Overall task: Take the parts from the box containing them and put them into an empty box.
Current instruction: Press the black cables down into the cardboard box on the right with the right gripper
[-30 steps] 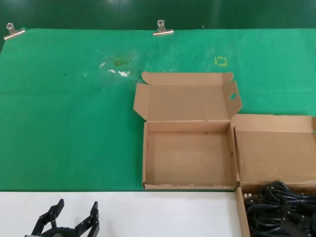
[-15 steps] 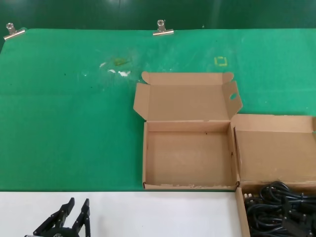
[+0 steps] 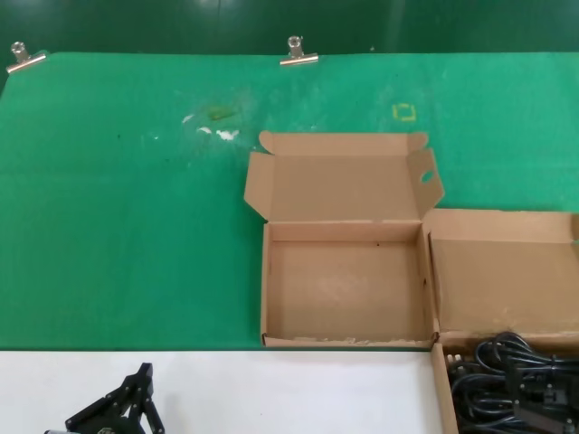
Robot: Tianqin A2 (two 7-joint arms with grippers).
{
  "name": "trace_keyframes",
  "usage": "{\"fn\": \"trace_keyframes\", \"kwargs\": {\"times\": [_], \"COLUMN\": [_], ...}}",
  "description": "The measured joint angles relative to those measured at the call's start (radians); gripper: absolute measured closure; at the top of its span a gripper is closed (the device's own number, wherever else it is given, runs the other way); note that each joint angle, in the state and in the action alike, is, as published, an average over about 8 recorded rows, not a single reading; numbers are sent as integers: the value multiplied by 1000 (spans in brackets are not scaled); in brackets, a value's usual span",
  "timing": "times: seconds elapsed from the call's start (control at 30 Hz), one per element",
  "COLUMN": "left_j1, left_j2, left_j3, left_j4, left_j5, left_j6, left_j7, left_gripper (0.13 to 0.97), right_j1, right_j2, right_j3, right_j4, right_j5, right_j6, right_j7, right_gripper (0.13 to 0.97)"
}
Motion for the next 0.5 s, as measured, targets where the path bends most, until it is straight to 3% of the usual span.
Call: {"fn": "trace_keyframes", "kwargs": {"times": [0.2, 0.5], "left_j1": [0, 0], "left_j2": [0, 0], "left_j3": [0, 0], "left_j4": [0, 0], "left_j5": [0, 0], "left_j6": [0, 0], "left_j7": [0, 0], "left_gripper": [945, 948], "right_j1": [54, 180], "right_j2": [187, 349], "right_j3": [-105, -173], "right_j4": [28, 31], "right_j5": [-36, -230], "right_j6": [-46, -273], "right_j7": [50, 174], "right_gripper": [129, 129]}}
